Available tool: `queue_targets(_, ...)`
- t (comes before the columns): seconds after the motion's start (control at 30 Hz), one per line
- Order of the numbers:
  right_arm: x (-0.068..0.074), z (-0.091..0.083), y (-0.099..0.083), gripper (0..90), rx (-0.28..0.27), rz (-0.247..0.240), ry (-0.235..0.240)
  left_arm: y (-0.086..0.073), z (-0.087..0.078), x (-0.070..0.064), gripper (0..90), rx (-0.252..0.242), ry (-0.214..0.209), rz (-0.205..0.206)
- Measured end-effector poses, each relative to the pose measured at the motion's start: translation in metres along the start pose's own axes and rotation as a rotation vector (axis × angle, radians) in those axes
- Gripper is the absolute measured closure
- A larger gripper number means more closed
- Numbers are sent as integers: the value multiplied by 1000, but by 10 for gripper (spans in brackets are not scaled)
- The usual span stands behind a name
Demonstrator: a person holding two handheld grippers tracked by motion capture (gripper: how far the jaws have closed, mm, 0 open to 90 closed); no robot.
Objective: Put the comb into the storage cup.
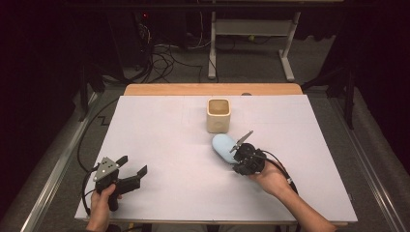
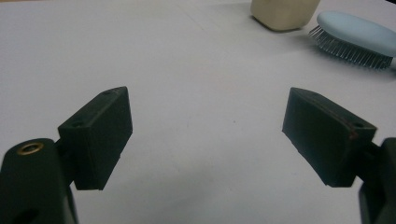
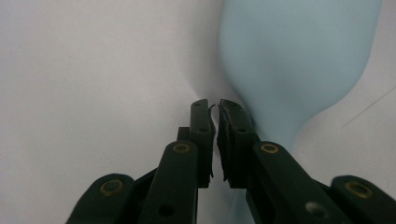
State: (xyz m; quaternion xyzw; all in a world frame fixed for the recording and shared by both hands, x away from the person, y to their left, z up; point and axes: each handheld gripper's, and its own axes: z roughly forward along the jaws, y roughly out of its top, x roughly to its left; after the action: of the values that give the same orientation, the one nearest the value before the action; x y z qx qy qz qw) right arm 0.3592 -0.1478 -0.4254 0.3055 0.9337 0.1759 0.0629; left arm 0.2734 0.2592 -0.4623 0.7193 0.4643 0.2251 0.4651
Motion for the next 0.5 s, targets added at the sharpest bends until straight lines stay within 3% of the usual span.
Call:
queue_targets(0.33, -2, -9, -7, 668, -73, 68, 69, 0, -1, 0, 169, -3, 6, -3)
queue_targets(0.5, 0, -15, -13, 573, -120, 74, 58, 0, 0, 0, 169, -2, 6, 0)
